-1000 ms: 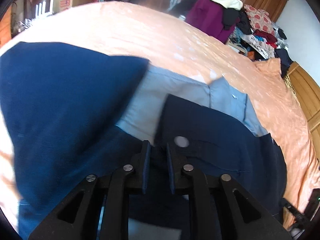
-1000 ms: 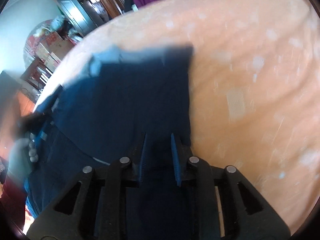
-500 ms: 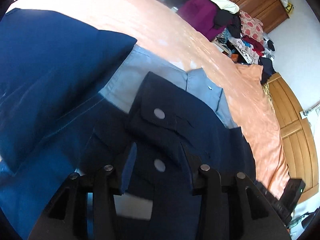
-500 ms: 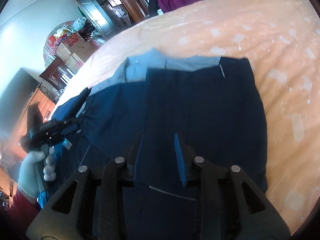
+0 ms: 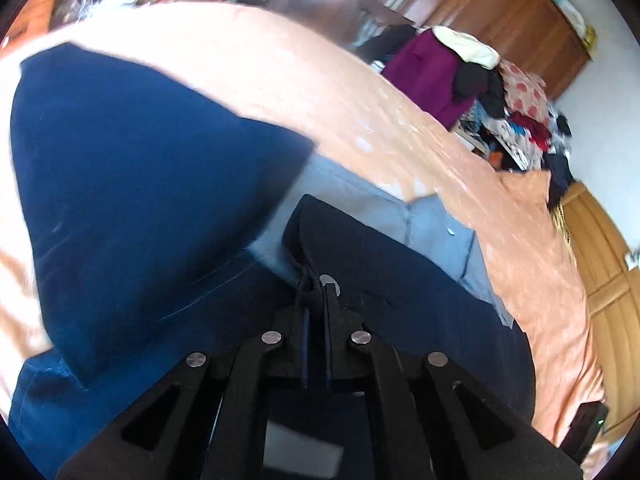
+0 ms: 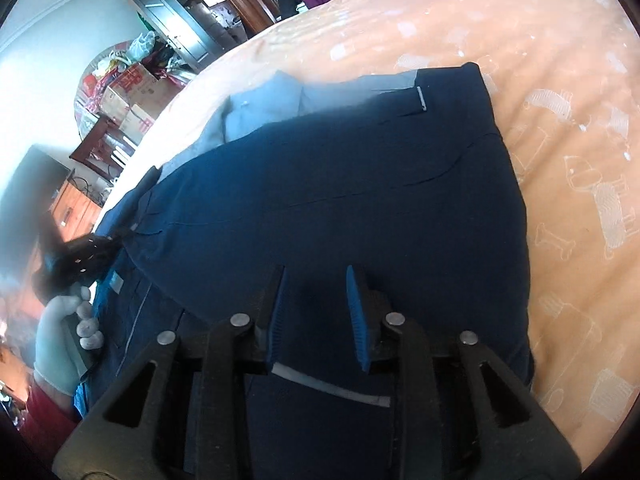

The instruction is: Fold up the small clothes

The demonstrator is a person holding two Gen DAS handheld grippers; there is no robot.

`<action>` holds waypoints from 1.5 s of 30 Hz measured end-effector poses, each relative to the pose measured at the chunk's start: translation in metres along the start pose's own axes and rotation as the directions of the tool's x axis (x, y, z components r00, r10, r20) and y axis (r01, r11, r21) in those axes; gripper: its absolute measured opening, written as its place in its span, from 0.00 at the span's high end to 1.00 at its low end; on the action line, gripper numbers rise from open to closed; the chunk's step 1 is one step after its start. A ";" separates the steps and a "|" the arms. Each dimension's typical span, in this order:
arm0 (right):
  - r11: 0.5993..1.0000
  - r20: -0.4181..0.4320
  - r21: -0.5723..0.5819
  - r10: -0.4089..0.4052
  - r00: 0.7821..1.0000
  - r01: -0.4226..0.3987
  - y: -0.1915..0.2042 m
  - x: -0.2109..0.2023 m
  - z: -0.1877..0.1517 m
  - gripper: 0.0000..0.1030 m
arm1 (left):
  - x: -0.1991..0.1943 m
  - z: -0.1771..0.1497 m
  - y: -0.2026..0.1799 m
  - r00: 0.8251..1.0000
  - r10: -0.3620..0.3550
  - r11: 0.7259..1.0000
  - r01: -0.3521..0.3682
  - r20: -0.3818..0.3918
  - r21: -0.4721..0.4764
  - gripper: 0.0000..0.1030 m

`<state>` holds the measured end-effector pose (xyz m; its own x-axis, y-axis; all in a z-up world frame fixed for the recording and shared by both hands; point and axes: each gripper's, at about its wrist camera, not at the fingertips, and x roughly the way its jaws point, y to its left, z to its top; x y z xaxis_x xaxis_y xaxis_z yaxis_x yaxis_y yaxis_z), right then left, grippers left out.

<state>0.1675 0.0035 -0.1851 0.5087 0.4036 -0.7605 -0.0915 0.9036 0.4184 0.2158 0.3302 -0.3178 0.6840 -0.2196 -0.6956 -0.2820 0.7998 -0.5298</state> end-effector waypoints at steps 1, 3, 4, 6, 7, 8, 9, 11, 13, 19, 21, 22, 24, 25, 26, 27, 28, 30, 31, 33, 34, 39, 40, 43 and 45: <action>1.000 -0.003 -0.013 -0.013 1.000 0.013 0.004 -0.001 0.002 0.71 | 0.007 -0.001 0.004 1.000 0.006 1.000 -0.006 -0.022 -0.003 0.95; 0.999 0.017 -0.040 -0.004 1.000 0.004 0.016 -0.006 0.008 0.70 | 0.016 -0.002 0.005 0.999 -0.003 1.000 0.003 -0.034 0.013 0.94; 0.998 0.032 -0.056 0.015 0.999 -0.013 0.024 -0.009 0.012 0.70 | 0.014 -0.001 0.004 1.000 -0.008 1.000 0.009 -0.029 0.018 0.94; 0.994 0.046 -0.104 0.047 0.998 -0.042 0.040 -0.010 0.019 0.70 | 0.014 -0.002 0.006 1.000 -0.017 1.000 0.017 -0.023 0.015 0.92; 0.991 0.033 -0.124 0.054 0.998 -0.049 0.044 -0.004 0.021 0.69 | 0.014 -0.002 0.008 0.999 -0.028 1.000 0.028 -0.024 0.006 0.88; 0.991 0.014 -0.128 0.046 0.999 -0.044 0.043 0.003 0.020 0.68 | 0.013 -0.001 0.012 0.998 -0.052 0.999 0.052 -0.027 -0.012 0.83; 0.993 -0.024 -0.118 0.026 0.999 -0.029 0.038 0.014 0.017 0.68 | 0.012 -0.001 0.014 0.997 -0.072 0.997 0.071 -0.030 -0.022 0.80; 0.997 -0.077 -0.069 0.020 0.997 -0.025 0.024 0.026 0.006 0.69 | 0.003 0.000 0.020 0.996 -0.084 0.996 0.083 -0.037 -0.022 0.78; 0.997 -0.061 -0.057 0.039 0.997 -0.042 0.020 0.018 0.002 0.68 | -0.014 -0.002 0.027 0.995 -0.090 0.996 0.090 -0.031 -0.017 0.76; 0.999 -0.039 -0.041 0.008 0.999 -0.010 0.018 0.000 -0.015 0.64 | -0.107 0.018 0.096 0.987 -0.072 0.997 0.072 0.142 0.008 0.57; 0.999 -0.032 -0.040 -0.003 0.999 0.001 0.019 -0.002 -0.020 0.61 | -0.131 0.039 0.148 0.976 0.016 0.998 -0.002 0.219 -0.065 0.41; 0.999 -0.029 -0.037 -0.010 1.000 0.009 0.020 -0.004 -0.021 0.61 | -0.139 0.050 0.175 0.969 0.047 0.993 -0.018 0.241 -0.120 0.41; 0.999 -0.026 -0.029 -0.019 0.999 0.018 0.022 -0.001 -0.021 0.59 | -0.151 0.076 0.232 0.960 0.114 0.970 -0.051 0.257 -0.239 0.40; 0.999 -0.026 -0.027 -0.021 0.999 0.020 0.023 0.000 -0.020 0.58 | -0.149 0.087 0.253 0.962 0.123 0.961 -0.054 0.244 -0.271 0.40; 0.999 -0.026 -0.025 -0.026 0.999 0.026 0.024 0.002 -0.020 0.57 | -0.143 0.099 0.272 0.968 0.124 0.954 -0.056 0.219 -0.295 0.40; 0.999 -0.027 -0.026 -0.030 0.999 0.030 0.024 0.004 -0.020 0.56 | -0.131 0.114 0.287 0.975 0.128 0.952 -0.070 0.179 -0.299 0.40; 0.999 -0.026 -0.032 -0.038 0.999 0.037 0.026 0.005 -0.020 0.55 | -0.123 0.122 0.292 0.980 0.118 0.954 -0.067 0.160 -0.291 0.40; 0.998 -0.024 -0.043 -0.054 0.998 0.053 0.029 0.008 -0.019 0.52 | -0.100 0.141 0.301 0.988 0.093 0.962 -0.057 0.125 -0.266 0.41; 0.996 -0.023 -0.055 -0.064 0.998 0.063 0.032 0.010 -0.019 0.51 | -0.094 0.149 0.305 0.987 0.100 0.964 -0.064 0.128 -0.256 0.41; 0.993 -0.022 -0.085 -0.083 0.996 0.081 0.037 0.011 -0.021 0.46 | -0.081 0.166 0.309 0.986 0.099 0.968 -0.064 0.136 -0.241 0.40; 0.990 -0.021 -0.100 -0.098 0.995 0.095 0.040 0.012 -0.021 0.45 | -0.075 0.175 0.311 0.985 0.103 0.967 -0.067 0.138 -0.244 0.40; 0.983 0.001 -0.113 -0.148 0.989 0.147 0.053 0.006 -0.022 0.60 | -0.048 0.215 0.310 0.980 0.128 0.976 -0.097 0.152 -0.193 0.88; 0.987 0.006 -0.100 -0.122 0.992 0.122 0.056 0.003 -0.021 0.66 | -0.047 0.216 0.304 0.980 0.119 0.980 -0.091 0.160 -0.175 0.91; 0.993 0.031 -0.106 -0.055 0.998 0.058 0.074 -0.003 -0.016 0.74 | -0.068 0.211 0.247 0.974 -0.004 0.999 0.013 0.228 -0.038 0.93; 0.995 0.030 -0.103 0.003 1.000 0.000 0.085 -0.002 -0.009 0.74 | -0.087 0.204 0.199 0.959 -0.125 0.991 0.109 0.253 0.075 0.93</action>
<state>0.1507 0.0808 -0.1529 0.5343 0.4015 -0.7439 -0.1788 0.9138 0.3648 0.2380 0.6222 -0.2637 0.8618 -0.1688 -0.4784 -0.1548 0.8106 -0.5648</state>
